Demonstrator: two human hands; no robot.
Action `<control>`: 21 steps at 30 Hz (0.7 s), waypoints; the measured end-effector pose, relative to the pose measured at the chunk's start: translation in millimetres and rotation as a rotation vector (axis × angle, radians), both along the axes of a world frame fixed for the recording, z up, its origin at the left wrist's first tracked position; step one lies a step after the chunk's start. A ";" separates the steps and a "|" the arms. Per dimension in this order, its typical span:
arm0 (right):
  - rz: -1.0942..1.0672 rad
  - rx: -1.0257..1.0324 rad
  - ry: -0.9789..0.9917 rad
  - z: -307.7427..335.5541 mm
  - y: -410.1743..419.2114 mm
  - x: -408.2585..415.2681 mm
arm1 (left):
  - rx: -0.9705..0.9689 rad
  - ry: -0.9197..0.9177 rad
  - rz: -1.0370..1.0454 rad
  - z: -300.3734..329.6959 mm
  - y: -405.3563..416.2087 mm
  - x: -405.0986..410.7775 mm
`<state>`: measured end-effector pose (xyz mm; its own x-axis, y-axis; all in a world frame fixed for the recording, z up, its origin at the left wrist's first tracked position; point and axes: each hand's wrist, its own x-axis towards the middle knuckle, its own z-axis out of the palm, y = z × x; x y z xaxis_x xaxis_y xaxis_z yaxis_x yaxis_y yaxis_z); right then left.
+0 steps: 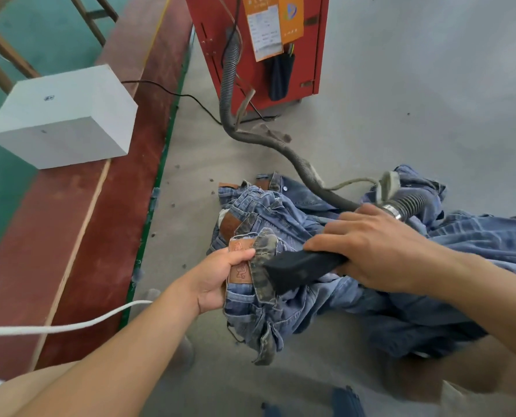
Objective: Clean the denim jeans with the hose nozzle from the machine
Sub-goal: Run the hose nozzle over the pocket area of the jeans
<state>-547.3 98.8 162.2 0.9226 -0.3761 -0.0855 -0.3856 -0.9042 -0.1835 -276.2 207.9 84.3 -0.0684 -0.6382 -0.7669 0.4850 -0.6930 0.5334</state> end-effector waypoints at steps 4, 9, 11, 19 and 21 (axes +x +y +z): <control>-0.130 0.128 -0.051 8.5 -14.7 -5.7 | 0.125 -0.028 -0.014 -0.6 -4.3 -6.6; -0.312 0.182 -0.196 17.2 -19.6 -9.3 | 0.182 -0.504 -0.128 -13.6 7.6 -13.6; -0.411 0.136 -0.216 22.0 -21.3 -4.7 | 0.179 -0.760 -0.332 -25.3 15.8 -14.6; -0.779 0.230 -0.332 46.1 -55.0 11.5 | 0.058 -0.857 -0.330 -44.1 5.3 0.0; -0.852 0.307 -0.376 38.6 -57.6 16.1 | 0.023 -0.658 -0.118 -39.2 -4.2 1.2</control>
<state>-531.2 41.2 200.8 0.3394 -0.9395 -0.0473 -0.7555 -0.2423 -0.6087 -275.0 203.7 45.1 0.3502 -0.6378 -0.6860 -0.0165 -0.7365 0.6762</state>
